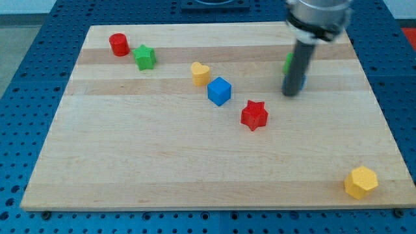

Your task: Push the blue cube into the blue triangle

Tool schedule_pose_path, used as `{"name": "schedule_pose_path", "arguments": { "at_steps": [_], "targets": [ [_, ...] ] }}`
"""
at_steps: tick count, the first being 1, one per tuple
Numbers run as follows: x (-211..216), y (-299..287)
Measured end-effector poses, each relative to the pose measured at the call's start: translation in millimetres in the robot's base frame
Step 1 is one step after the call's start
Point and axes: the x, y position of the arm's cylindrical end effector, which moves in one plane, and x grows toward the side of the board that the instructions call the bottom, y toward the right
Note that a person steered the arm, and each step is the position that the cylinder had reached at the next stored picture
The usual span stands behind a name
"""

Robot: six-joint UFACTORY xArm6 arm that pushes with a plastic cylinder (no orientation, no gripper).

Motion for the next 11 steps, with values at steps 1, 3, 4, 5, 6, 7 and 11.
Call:
{"name": "schedule_pose_path", "arguments": {
  "at_steps": [1,3,4,5,6,7,11],
  "targets": [
    [-0.9,-26.4],
    [17.9,-34.3],
    [32.9,-52.4],
    [46.7,-80.5],
    [46.7,-116.3],
    [50.6,-154.0],
    [2.3,-118.1]
  ]
}}
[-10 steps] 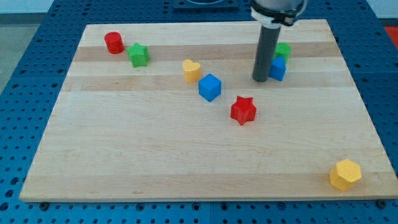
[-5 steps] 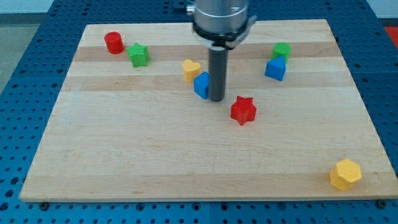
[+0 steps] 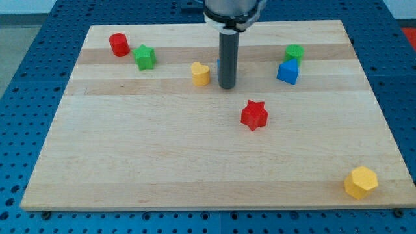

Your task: Push the blue cube into the blue triangle

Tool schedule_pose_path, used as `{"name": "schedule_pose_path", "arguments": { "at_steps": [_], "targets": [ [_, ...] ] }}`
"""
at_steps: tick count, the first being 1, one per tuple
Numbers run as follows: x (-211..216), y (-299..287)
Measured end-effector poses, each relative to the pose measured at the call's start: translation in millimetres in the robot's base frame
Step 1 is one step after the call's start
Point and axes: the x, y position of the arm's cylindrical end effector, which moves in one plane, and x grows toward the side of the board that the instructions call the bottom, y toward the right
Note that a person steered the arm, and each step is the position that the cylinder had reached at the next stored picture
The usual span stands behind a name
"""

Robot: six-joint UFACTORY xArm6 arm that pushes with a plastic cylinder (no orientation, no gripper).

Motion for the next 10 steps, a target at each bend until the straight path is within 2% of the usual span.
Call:
{"name": "schedule_pose_path", "arguments": {
  "at_steps": [1,2,4,5,6,10],
  "targets": [
    [-12.5,-26.3],
    [-41.8,-26.0],
    [-21.6,44.4],
    [-15.2,13.7],
    [-15.6,67.2],
    [-5.1,103.0]
  ]
}}
